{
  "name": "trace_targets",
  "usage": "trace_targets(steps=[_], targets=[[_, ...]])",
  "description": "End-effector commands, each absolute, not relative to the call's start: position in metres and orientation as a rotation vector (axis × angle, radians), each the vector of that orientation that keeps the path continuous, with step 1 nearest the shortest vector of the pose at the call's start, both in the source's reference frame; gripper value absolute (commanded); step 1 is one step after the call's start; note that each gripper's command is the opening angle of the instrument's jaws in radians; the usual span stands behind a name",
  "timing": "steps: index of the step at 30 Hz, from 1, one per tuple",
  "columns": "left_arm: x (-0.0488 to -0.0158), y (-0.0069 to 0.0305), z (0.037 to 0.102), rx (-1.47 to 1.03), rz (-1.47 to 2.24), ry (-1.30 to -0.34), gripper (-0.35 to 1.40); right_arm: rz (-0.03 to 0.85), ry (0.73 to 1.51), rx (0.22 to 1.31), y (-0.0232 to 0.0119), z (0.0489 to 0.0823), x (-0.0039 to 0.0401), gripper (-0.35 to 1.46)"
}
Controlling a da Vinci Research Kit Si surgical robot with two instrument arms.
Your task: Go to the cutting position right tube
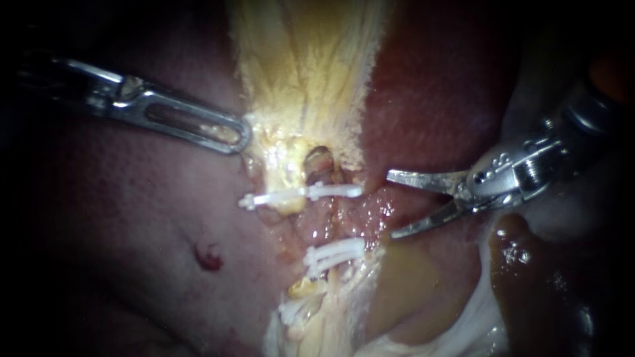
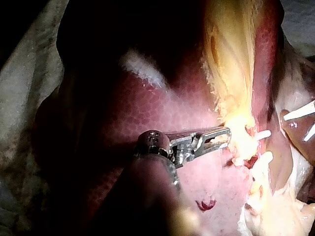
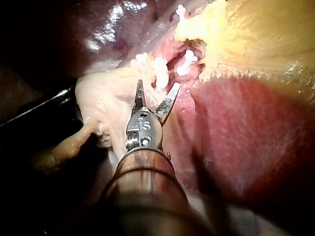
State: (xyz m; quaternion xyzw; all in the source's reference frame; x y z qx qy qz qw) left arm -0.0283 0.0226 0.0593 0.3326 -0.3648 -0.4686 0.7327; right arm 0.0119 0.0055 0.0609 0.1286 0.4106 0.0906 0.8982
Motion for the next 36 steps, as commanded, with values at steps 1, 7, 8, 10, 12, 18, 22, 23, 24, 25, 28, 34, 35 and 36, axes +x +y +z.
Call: trace_targets(steps=[1, 7, 8, 10, 12, 18, 22, 23, 24, 25, 28, 34, 35, 36], targets=[[-0.0283, 0.0229, 0.0589, 0.728, -1.035, -0.811, -0.35, 0.187, 0.851, 0.267, 0.0055, 0.0609, 0.0119, 1.44], [-0.0282, 0.0231, 0.0589, 0.72, -1.034, -0.813, -0.35, 0.184, 0.853, 0.271, 0.0054, 0.061, 0.0119, 1.44], [-0.0282, 0.0231, 0.059, 0.72, -1.034, -0.813, -0.35, 0.184, 0.853, 0.271, 0.0053, 0.061, 0.0119, 1.44], [-0.0281, 0.0231, 0.0591, 0.72, -1.034, -0.813, -0.35, 0.183, 0.854, 0.274, 0.0053, 0.0611, 0.0119, 1.44], [-0.0281, 0.0232, 0.0592, 0.72, -1.034, -0.813, -0.35, 0.182, 0.855, 0.276, 0.0053, 0.0611, 0.012, 1.44], [-0.0281, 0.0232, 0.0592, 0.72, -1.034, -0.813, -0.35, 0.157, 0.859, 0.299, 0.0046, 0.0621, 0.0122, 1.44], [-0.0281, 0.0232, 0.0592, 0.72, -1.034, -0.813, -0.35, 0.169, 0.839, 0.353, 0.0034, 0.0637, 0.0126, 1.44], [-0.0281, 0.0232, 0.0592, 0.72, -1.034, -0.813, -0.35, 0.175, 0.84, 0.377, 0.0031, 0.0642, 0.0127, 1.44], [-0.0281, 0.0232, 0.0592, 0.719, -1.034, -0.813, -0.35, 0.181, 0.845, 0.414, 0.0028, 0.0648, 0.0129, 1.44], [-0.0281, 0.0232, 0.0592, 0.719, -1.034, -0.813, -0.35, 0.196, 0.844, 0.431, 0.0026, 0.0653, 0.013, 1.44], [-0.0281, 0.0232, 0.0592, 0.719, -1.034, -0.813, -0.35, 0.216, 0.843, 0.468, 0.0019, 0.0668, 0.0134, 1.44], [-0.0281, 0.0232, 0.0592, 0.719, -1.034, -0.813, -0.35, 0.25, 0.837, 0.535, 0.0014, 0.0695, 0.0147, 1.44], [-0.0281, 0.0232, 0.0592, 0.719, -1.035, -0.813, -0.35, 0.252, 0.836, 0.542, 0.0014, 0.0698, 0.0149, 1.44], [-0.0281, 0.0232, 0.0593, 0.719, -1.035, -0.813, -0.35, 0.248, 0.837, 0.549, 0.0014, 0.0702, 0.015, 1.44]])
